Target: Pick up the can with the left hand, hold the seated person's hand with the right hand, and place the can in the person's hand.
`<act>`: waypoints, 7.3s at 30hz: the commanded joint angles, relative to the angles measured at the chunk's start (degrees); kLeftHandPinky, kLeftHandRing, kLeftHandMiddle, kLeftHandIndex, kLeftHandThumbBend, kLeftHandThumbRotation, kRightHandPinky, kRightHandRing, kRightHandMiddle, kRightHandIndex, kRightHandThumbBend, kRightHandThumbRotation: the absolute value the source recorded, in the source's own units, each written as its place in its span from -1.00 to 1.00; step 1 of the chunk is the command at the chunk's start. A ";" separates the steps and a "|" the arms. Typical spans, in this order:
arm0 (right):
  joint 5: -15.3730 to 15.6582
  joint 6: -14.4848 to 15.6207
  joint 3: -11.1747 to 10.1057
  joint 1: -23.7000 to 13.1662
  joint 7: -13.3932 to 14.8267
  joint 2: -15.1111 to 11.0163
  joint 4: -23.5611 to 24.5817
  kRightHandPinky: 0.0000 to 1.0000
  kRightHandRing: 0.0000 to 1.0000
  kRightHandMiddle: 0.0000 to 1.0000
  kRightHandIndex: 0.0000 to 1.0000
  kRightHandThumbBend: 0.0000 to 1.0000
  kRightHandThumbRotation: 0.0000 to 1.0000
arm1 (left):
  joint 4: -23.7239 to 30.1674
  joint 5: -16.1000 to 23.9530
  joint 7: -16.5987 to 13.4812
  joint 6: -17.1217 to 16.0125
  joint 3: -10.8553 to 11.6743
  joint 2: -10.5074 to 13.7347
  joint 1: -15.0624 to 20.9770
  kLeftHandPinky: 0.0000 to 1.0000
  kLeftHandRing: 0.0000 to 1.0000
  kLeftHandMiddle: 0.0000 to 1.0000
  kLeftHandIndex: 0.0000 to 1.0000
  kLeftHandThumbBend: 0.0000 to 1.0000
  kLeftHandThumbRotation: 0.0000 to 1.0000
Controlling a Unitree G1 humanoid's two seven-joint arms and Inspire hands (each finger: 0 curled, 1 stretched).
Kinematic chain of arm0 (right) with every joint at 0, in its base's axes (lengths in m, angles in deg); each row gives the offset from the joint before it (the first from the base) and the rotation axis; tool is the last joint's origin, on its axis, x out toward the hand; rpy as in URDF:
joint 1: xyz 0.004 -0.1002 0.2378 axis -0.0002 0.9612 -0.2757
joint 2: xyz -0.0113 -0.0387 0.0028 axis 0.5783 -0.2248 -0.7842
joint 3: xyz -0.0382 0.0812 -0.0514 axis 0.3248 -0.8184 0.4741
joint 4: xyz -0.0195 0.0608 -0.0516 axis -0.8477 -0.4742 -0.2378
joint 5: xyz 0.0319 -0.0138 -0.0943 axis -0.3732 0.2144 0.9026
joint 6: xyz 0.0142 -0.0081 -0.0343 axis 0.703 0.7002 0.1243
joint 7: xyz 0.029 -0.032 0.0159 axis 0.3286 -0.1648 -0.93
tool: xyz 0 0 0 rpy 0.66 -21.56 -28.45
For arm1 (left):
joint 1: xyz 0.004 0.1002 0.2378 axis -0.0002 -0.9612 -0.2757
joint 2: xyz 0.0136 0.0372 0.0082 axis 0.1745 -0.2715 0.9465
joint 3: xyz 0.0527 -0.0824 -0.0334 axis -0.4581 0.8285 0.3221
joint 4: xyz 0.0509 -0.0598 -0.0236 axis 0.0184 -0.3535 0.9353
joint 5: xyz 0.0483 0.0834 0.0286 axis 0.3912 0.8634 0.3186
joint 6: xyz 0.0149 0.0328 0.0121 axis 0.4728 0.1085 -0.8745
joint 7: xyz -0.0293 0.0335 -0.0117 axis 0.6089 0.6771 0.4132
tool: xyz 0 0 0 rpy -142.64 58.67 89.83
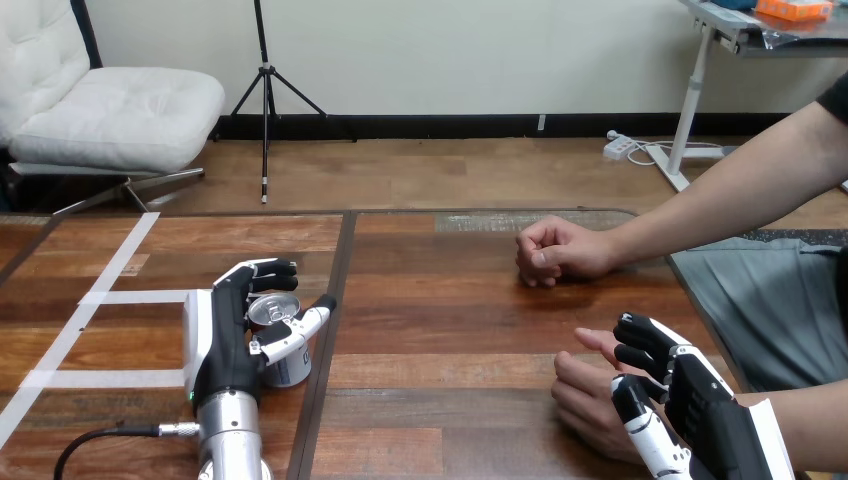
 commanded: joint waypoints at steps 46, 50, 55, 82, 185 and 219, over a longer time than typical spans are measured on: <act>0.78 -0.85 0.49 -2.25 0.20 -0.14 3.00 0.51 0.64 0.67 0.63 0.11 0.32 | 1.57 3.44 -4.81 -1.43 -0.05 0.54 1.17 -0.09 0.03 0.12 0.12 0.24 -1.00; 1.01 -0.89 0.40 -2.29 0.36 -0.16 2.89 0.50 0.64 0.67 0.63 0.13 0.33 | 1.50 3.69 -5.11 -1.35 -0.19 0.62 1.19 -0.09 0.03 0.12 0.12 0.23 -1.00; 0.91 -1.05 0.47 -2.28 0.23 -0.30 2.80 0.51 0.64 0.67 0.63 0.12 0.33 | 1.33 3.82 -5.64 -1.53 -0.18 0.64 1.26 -0.09 0.03 0.12 0.12 0.23 -1.00; 0.22 -0.50 0.35 -2.53 -0.07 -0.35 3.09 0.50 0.64 0.67 0.63 0.13 0.33 | 2.65 2.84 -4.03 -3.40 0.09 0.70 0.39 -0.02 0.13 0.22 0.18 0.29 -1.00; 0.41 0.22 0.35 -2.05 -0.62 -0.31 3.90 0.48 0.63 0.66 0.62 0.17 0.35 | 3.14 0.50 -4.88 -2.53 0.98 -0.14 0.71 -0.13 0.01 0.08 0.07 0.27 -1.00; -0.76 0.14 0.80 -3.34 -1.40 -0.20 2.72 0.50 0.64 0.67 0.62 0.15 0.34 | 4.92 -0.08 -4.11 -3.81 1.03 -1.03 1.61 -0.17 -0.02 0.05 0.04 0.27 -1.00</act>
